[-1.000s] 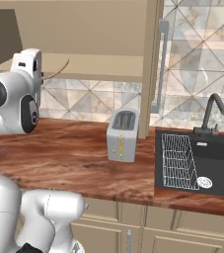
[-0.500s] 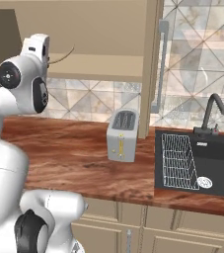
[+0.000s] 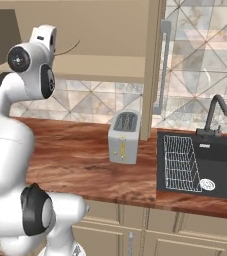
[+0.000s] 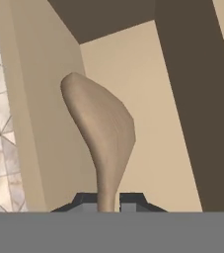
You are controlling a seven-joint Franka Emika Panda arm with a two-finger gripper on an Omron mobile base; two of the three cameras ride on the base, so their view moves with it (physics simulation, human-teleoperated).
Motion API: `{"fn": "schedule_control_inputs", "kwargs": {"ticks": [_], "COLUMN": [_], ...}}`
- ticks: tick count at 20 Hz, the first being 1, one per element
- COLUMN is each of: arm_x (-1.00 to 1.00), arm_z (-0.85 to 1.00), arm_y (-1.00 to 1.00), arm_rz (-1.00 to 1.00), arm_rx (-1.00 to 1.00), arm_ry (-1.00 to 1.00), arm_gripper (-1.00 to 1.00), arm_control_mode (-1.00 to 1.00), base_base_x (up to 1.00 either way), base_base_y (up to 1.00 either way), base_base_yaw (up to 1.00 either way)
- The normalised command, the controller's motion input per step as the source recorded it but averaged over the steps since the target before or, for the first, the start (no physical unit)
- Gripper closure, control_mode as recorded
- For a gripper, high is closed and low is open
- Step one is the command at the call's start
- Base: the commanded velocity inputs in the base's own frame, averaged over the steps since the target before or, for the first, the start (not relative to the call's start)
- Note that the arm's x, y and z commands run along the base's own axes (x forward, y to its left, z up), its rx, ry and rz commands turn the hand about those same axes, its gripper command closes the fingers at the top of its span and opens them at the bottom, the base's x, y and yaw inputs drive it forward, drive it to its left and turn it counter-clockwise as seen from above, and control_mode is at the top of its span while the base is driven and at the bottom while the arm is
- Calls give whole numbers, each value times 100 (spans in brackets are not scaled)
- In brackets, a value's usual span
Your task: Organize the utensils by type. Pick up the wooden spoons from the counter and place them in the open cabinet. Then pick up the metallic utensils from the counter and place them in the open drawer.
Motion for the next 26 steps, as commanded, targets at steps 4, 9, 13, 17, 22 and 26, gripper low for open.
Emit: {"fn": "schedule_control_inputs", "kwargs": {"ticks": [4, 9, 13, 17, 22, 26], "arm_x": [62, 50, 38, 56, 49, 39], "arm_z": [0, 0, 0, 2, 4, 3], "arm_y": [1, 2, 1, 16, 13, 18], "arm_rz": [0, 0, 4, 4, 5, 4], "arm_rx": [4, 12, 19, 14, 2, 0], "arm_ry": [0, 0, 0, -1, 0, 0], "arm_gripper": [100, 100, 100, 100, 100, 100], "arm_control_mode": [-100, -100, -100, -100, -100, -100], "base_base_x": [0, 0, 0, 0, 0, 0], "base_base_y": [0, 0, 0, 0, 0, 0], "base_base_yaw": [0, 0, 0, 0, 0, 0]}}
